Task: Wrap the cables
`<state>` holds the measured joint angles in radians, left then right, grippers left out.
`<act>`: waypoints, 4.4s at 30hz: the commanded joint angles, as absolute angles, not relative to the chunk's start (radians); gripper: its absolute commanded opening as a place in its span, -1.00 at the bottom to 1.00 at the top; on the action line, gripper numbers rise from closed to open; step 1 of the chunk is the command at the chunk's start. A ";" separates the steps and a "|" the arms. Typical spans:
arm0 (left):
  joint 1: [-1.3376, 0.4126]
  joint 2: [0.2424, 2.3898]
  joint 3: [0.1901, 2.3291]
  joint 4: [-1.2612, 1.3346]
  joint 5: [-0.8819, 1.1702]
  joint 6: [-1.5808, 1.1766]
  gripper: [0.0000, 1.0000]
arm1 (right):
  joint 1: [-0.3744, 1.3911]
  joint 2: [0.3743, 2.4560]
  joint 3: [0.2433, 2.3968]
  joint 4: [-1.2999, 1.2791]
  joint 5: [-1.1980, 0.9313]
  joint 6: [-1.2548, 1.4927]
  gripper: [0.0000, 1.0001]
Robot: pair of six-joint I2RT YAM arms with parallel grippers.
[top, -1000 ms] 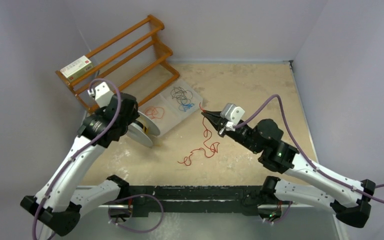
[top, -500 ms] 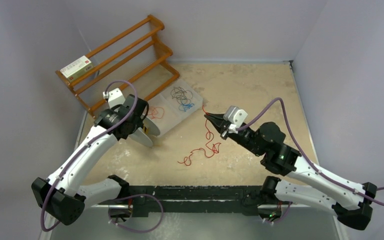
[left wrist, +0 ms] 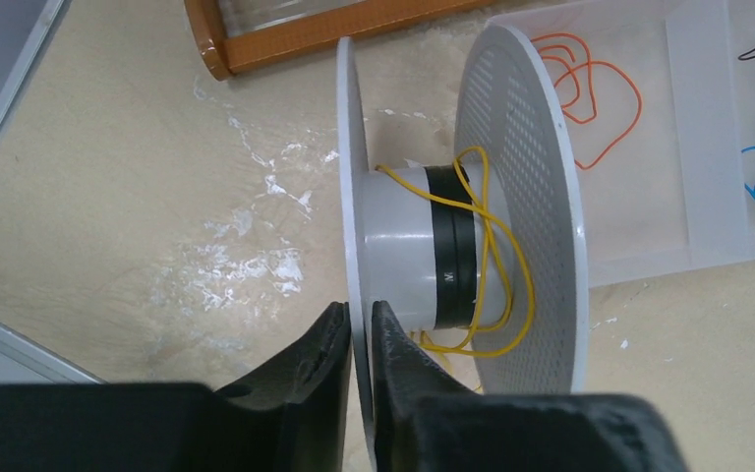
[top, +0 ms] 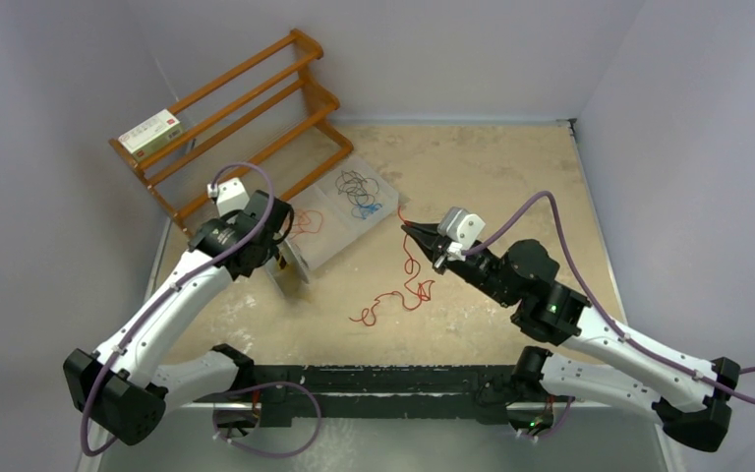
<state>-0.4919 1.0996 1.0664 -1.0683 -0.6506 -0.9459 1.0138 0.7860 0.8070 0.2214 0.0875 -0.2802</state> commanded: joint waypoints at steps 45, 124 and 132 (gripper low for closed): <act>-0.791 1.176 1.303 -0.877 0.002 -0.330 -1.00 | 1.017 0.681 1.383 -0.284 0.677 -0.425 -1.00; -0.963 1.109 0.961 -0.455 -0.134 -0.190 -0.55 | 0.663 1.081 1.008 -0.329 -0.751 -0.615 -1.00; -0.962 1.091 0.944 -0.434 -0.117 -0.189 -0.55 | 0.660 1.166 1.048 -0.342 -0.806 -0.596 -1.00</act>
